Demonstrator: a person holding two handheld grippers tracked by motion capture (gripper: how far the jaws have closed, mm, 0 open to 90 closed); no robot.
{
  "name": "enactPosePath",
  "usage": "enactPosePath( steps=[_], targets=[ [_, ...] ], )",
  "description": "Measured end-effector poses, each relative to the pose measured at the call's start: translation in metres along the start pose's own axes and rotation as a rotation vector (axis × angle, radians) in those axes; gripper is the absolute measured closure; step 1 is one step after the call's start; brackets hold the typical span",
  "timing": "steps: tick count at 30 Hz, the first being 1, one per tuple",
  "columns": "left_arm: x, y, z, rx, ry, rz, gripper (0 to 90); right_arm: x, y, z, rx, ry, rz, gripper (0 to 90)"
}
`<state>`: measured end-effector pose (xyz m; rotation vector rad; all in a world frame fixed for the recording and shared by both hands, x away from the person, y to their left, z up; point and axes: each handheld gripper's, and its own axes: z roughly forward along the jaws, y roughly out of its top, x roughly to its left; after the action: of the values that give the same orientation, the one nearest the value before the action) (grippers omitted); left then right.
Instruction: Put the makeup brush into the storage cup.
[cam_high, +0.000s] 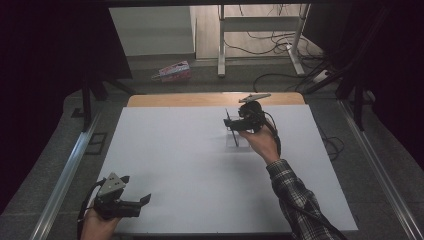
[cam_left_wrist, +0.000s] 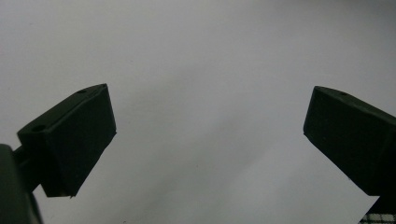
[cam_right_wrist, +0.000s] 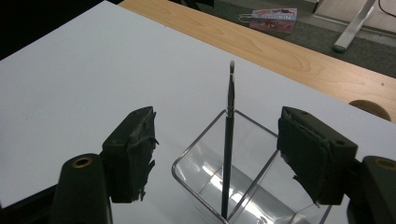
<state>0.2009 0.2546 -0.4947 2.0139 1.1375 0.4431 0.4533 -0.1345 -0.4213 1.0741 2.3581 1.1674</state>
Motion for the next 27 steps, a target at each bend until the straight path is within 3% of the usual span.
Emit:
enactPosePath(
  steps=[27],
  targets=[
    [0.000,0.000,0.000,0.001,-0.004,-0.003,2.4,0.009,-0.013,-0.009,0.033,0.011,-0.017,16.4]
  ],
)
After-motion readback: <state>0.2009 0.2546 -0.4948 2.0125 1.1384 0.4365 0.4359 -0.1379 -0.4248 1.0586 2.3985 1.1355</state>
